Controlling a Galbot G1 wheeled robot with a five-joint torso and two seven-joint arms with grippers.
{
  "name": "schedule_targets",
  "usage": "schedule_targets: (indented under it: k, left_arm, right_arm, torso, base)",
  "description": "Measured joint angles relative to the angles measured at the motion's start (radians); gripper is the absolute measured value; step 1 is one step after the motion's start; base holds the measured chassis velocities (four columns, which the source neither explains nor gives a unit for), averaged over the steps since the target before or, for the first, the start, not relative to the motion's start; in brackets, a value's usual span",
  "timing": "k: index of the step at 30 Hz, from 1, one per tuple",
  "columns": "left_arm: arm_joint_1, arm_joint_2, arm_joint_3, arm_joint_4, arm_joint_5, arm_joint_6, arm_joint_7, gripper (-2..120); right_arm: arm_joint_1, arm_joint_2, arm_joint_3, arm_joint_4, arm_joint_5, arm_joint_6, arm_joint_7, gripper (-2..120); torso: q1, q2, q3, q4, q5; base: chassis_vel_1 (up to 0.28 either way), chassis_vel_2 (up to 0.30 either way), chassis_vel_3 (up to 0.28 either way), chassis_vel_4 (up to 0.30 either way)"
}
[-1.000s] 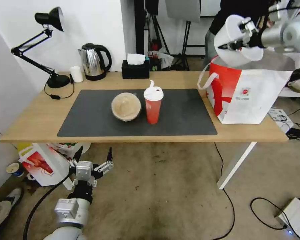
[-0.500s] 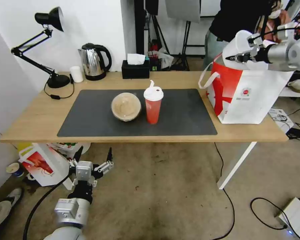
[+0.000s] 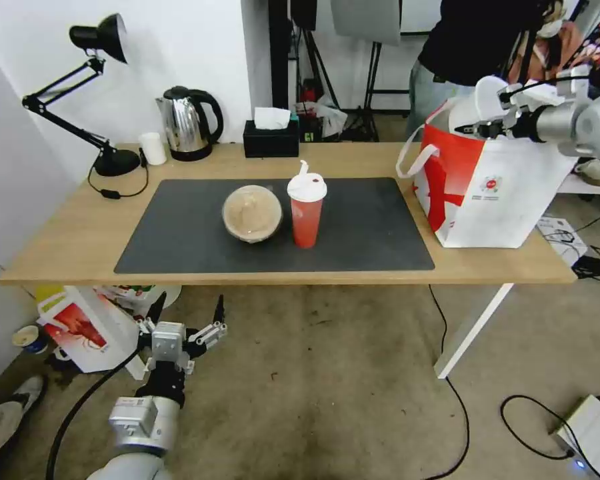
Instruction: Pick up the trash from the table and place it into the takeout bag.
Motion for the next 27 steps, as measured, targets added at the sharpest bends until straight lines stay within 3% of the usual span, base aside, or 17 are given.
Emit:
schedule_targets:
  k: [2,8,14,18,27]
  left_arm:
    - [0.0,0.0,0.0,0.0,0.0,0.0,0.0,100]
    - [0.0,0.0,0.0,0.0,0.0,0.0,0.0,100]
    - [0.0,0.0,0.0,0.0,0.0,0.0,0.0,100]
    - [0.0,0.0,0.0,0.0,0.0,0.0,0.0,100]
    - [0.0,0.0,0.0,0.0,0.0,0.0,0.0,100]
  right_arm:
    - [0.0,0.001,0.0,0.002,0.001,0.001,0.0,6]
    - [0.018,0.011,-0.01,0.007,0.013,0.003,0.031,37]
    - [0.047,0.015,-0.042,0.006,0.023,0.0,0.059,53]
    - [0.082,0.014,-0.08,0.009,0.026,-0.012,0.076,73]
    - [0.106,0.01,-0.111,0.015,0.02,-0.017,0.093,98]
  torso:
    - [0.0,0.0,0.0,0.0,-0.0001]
    - [0.0,0.0,0.0,0.0001,0.0]
    - [0.0,0.0,0.0,0.0001,-0.0001]
    - [0.0,0.0,0.0,0.0,-0.0001]
    - [0.0,0.0,0.0,0.0,0.0001]
  base:
    - [0.0,0.0,0.0,0.0]
    - [0.0,0.0,0.0,0.0]
    - [0.0,0.0,0.0,0.0]
    - [0.0,0.0,0.0,0.0]
    - [0.0,0.0,0.0,0.0]
